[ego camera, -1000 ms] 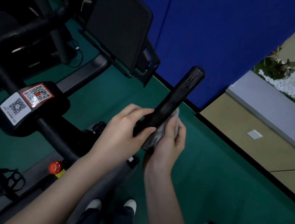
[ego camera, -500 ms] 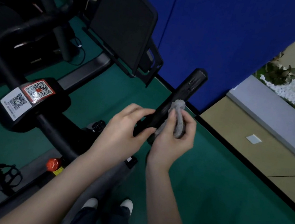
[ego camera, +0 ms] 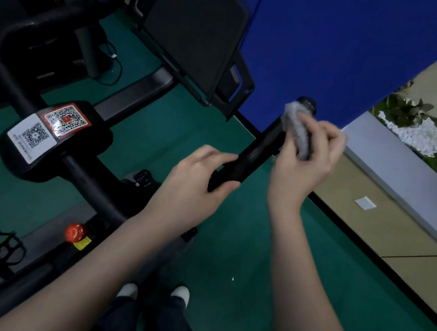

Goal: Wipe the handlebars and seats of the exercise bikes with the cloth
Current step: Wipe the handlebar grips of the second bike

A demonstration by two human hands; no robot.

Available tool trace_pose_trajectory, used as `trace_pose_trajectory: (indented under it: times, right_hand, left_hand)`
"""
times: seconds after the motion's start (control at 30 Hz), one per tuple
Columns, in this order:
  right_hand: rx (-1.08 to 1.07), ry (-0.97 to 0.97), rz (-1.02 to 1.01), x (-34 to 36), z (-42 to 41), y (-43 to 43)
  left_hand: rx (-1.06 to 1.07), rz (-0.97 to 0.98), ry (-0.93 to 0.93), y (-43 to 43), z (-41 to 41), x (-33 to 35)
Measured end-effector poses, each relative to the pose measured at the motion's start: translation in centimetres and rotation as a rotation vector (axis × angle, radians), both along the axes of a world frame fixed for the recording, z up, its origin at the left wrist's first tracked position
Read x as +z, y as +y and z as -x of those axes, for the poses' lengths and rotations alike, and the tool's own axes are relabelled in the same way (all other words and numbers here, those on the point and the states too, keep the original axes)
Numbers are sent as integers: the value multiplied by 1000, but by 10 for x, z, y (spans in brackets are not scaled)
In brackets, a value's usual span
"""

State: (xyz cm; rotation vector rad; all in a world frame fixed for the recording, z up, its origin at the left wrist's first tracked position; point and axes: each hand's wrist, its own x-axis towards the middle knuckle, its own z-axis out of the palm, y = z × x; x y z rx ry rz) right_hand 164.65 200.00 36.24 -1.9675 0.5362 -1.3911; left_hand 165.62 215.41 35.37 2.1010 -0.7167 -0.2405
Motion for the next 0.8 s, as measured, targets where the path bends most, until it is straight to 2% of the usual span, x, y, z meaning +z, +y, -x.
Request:
trace_pose_trajectory:
  times: [0.13,0.3,0.47,0.67,0.8]
  right_hand:
    - [10,58,101,9,-5,1]
    - [181,300,526,9,13,-5]
    - [259,526,623,34,7,-8]
    - [512,1002,896,53,-4,2]
    - [407,1048,907,62,-16,3]
  left_hand:
    - [7,21,26,0,0,-1]
    - [19,47,18,-1,-1,-1]
    - [36,61,55,-1,-3,-3]
    - [68,104,112,-1,-5,-2]
    - [74,136,142,-1,-5,-3]
